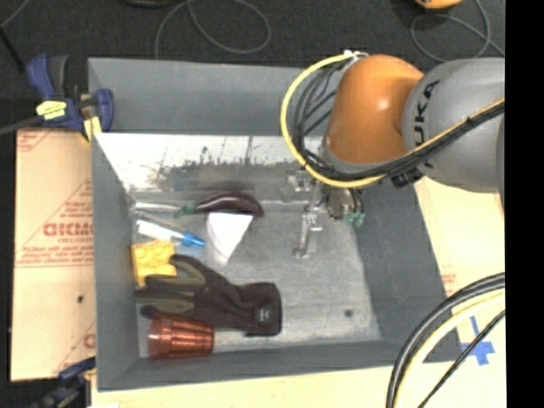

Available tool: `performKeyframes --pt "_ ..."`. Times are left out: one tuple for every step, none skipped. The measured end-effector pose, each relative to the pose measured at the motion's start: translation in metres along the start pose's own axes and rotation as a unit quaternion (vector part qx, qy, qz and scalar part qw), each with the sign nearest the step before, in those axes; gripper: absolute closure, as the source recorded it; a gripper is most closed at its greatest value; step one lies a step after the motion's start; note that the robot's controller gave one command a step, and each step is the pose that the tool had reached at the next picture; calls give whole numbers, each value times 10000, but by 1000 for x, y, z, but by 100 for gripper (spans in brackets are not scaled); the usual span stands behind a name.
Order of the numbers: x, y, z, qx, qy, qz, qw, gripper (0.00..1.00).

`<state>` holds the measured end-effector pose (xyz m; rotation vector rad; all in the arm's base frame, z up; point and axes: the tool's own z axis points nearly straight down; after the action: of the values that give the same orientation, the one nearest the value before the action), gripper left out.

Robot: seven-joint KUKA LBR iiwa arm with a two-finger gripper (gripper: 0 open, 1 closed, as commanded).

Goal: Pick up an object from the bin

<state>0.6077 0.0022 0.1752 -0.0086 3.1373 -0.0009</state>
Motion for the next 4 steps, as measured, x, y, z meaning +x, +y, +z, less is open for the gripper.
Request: performKeyframes --pt "-29 42 27 3 -22 302 9995 0" --pt "-18 80 39 -5 13 311 9995 0" --pt "-13 104 52 -11 -32 374 9993 0" --pt "-16 90 74 -20 -22 1324 9912 100"
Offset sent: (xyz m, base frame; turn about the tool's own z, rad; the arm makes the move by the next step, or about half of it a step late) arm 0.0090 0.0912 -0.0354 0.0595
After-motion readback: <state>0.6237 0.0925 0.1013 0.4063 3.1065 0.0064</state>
